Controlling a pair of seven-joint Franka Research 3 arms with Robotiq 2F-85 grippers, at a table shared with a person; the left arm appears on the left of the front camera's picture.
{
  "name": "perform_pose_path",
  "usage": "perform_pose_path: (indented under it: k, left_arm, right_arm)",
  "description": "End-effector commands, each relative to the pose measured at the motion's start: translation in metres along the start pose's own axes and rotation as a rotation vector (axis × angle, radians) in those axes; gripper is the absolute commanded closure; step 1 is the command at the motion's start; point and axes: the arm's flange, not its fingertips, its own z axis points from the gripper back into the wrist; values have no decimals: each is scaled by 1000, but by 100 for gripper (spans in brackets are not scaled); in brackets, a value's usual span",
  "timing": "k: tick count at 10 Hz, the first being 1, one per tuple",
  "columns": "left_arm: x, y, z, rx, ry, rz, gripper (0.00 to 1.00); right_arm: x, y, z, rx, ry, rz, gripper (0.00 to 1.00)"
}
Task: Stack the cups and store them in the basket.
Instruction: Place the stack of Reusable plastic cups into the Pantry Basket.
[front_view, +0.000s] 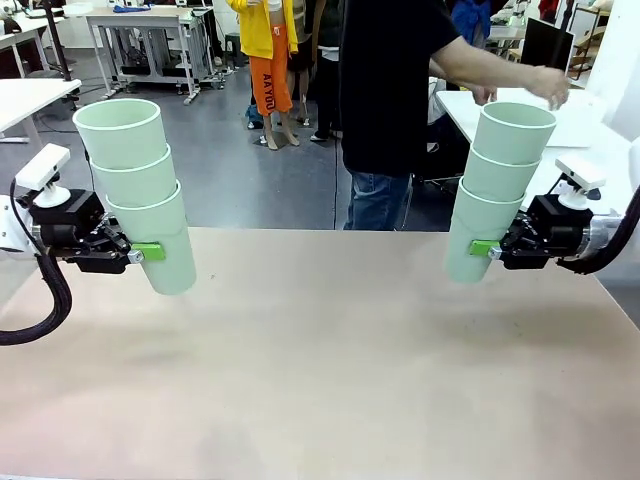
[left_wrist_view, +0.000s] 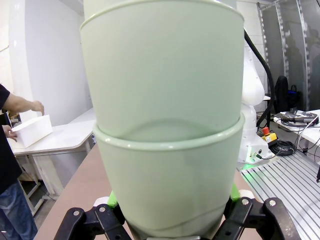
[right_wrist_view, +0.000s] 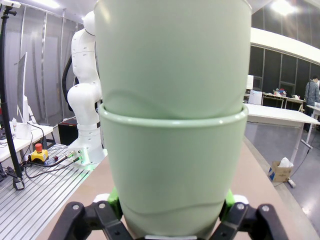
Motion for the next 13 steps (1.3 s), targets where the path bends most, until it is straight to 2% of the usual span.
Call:
perform_pose_path:
  k: [1, 13]
  left_arm:
    - [7, 0, 0, -3, -9, -3, 13]
    - [7, 0, 0, -3, -9, -3, 13]
  right_arm:
    - [4, 0, -2, 4, 0, 8, 15]
    - [4, 0, -2, 4, 0, 8, 15]
